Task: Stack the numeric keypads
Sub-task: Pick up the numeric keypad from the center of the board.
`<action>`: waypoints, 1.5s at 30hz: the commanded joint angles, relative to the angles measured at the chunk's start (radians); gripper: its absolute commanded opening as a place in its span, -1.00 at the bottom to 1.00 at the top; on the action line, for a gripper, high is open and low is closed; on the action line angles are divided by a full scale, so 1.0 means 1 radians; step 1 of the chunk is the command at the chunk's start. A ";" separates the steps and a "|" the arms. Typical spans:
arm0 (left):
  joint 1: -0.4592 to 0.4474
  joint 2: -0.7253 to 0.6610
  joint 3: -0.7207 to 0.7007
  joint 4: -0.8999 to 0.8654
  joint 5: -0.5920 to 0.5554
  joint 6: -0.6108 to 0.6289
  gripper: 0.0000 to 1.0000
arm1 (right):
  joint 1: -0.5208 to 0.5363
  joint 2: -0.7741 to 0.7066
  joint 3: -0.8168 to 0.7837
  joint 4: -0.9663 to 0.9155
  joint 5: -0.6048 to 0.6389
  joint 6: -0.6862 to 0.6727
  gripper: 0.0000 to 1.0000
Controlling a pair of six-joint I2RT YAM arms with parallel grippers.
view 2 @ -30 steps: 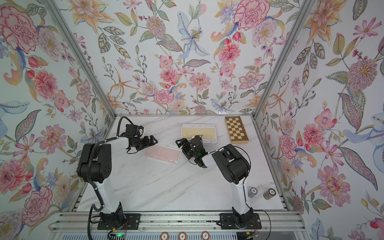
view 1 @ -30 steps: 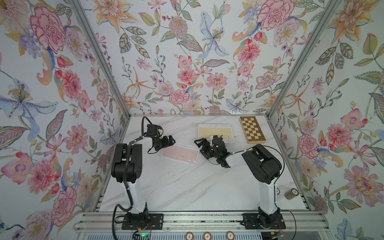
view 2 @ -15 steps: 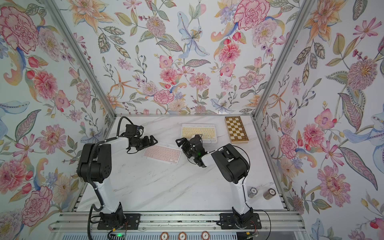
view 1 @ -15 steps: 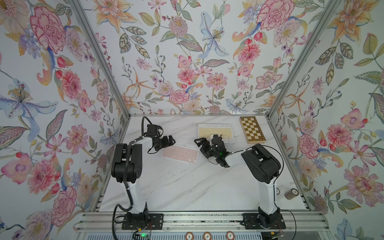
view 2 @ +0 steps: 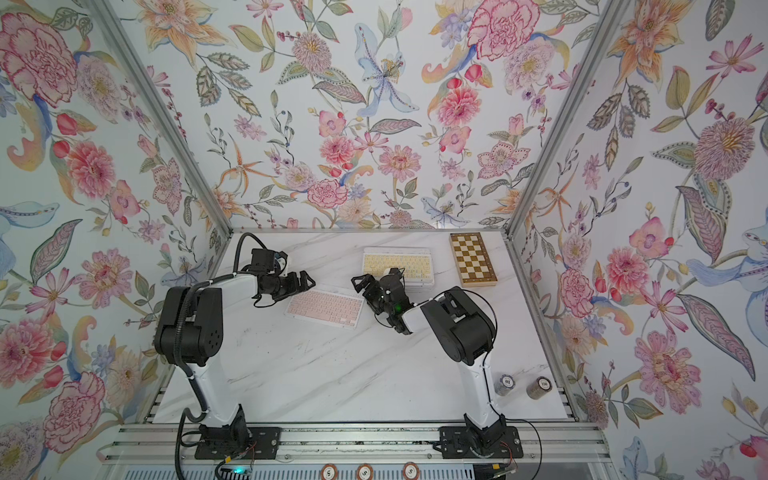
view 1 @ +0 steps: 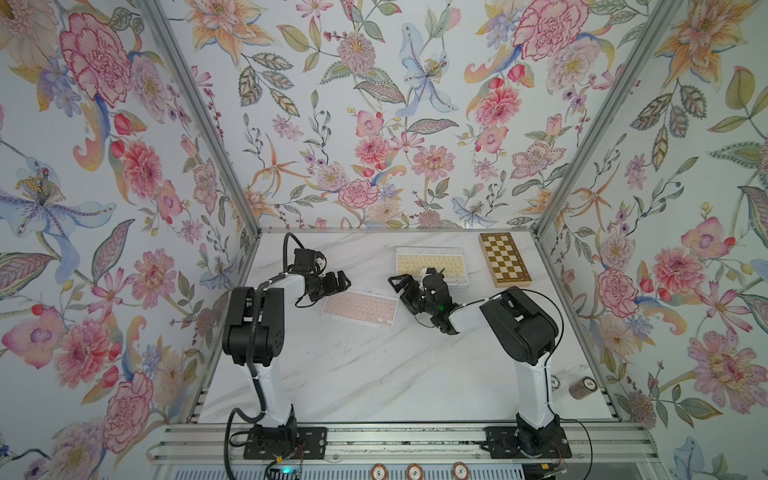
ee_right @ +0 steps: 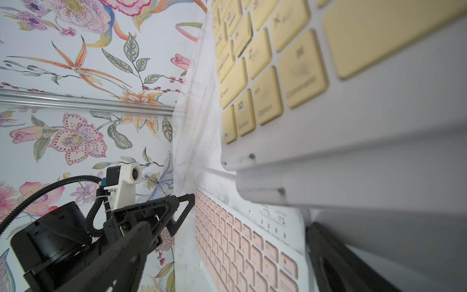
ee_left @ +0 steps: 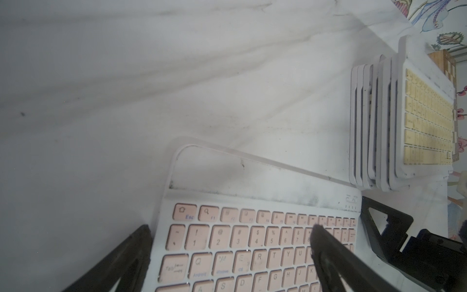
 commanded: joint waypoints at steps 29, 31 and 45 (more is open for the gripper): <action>-0.026 0.012 -0.256 -0.018 0.188 -0.129 0.98 | 0.081 -0.099 -0.032 0.162 -0.094 -0.062 0.98; -0.026 0.008 -0.263 -0.001 0.202 -0.141 0.99 | 0.086 -0.119 -0.029 0.157 -0.098 -0.069 0.98; -0.048 -0.075 -0.400 0.417 0.389 -0.477 0.99 | 0.119 -0.185 0.040 0.079 -0.099 -0.098 0.98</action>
